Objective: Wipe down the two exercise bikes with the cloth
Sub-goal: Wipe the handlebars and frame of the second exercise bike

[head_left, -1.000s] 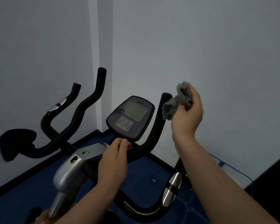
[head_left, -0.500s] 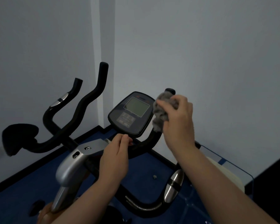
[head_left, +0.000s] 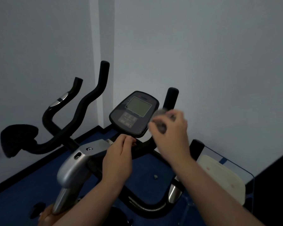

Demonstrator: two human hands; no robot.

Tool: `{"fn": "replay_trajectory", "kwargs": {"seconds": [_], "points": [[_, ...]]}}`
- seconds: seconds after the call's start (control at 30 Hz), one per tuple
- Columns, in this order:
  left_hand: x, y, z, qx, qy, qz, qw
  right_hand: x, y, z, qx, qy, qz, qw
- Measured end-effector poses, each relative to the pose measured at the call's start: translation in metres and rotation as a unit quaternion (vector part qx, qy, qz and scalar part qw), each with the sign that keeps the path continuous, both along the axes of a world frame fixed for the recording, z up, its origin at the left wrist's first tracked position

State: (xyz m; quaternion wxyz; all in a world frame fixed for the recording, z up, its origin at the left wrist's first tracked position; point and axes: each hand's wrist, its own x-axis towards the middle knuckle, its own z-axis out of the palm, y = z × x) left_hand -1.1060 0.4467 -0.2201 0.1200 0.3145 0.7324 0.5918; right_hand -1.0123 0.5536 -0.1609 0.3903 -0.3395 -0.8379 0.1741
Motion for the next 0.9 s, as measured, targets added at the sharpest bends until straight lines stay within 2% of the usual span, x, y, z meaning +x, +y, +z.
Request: {"fn": "replay_trajectory", "kwargs": {"seconds": [0.13,0.23,0.33,0.47,0.53,0.63,0.77,0.9], "points": [[0.001,0.002,0.003,0.009,-0.009,-0.001,1.0,0.01,-0.02,-0.028,0.044,-0.022,0.018,0.999],[0.001,0.001,0.002,0.005,-0.01,0.001,1.0,0.018,-0.003,-0.005,0.028,0.011,0.057,0.998],[0.001,0.003,0.0,0.003,-0.009,0.002,1.0,0.015,0.016,0.018,0.044,0.058,0.005,0.997],[0.001,0.001,0.001,0.012,-0.018,0.003,1.0,0.011,-0.01,-0.019,0.004,0.021,-0.032,0.999],[0.0,0.0,0.001,0.02,-0.025,-0.002,0.999,0.018,-0.031,-0.039,-0.017,0.029,-0.002,0.999],[0.0,0.001,0.002,0.019,-0.023,0.0,1.0,0.024,-0.022,-0.024,-0.037,0.029,0.067,0.997],[0.001,0.001,0.002,0.01,-0.011,0.003,1.0,0.016,0.01,0.011,-0.03,0.077,-0.006,0.997],[0.0,-0.001,0.001,0.024,-0.028,-0.008,0.999,0.02,-0.029,-0.033,-0.078,0.043,0.0,0.996]]}}
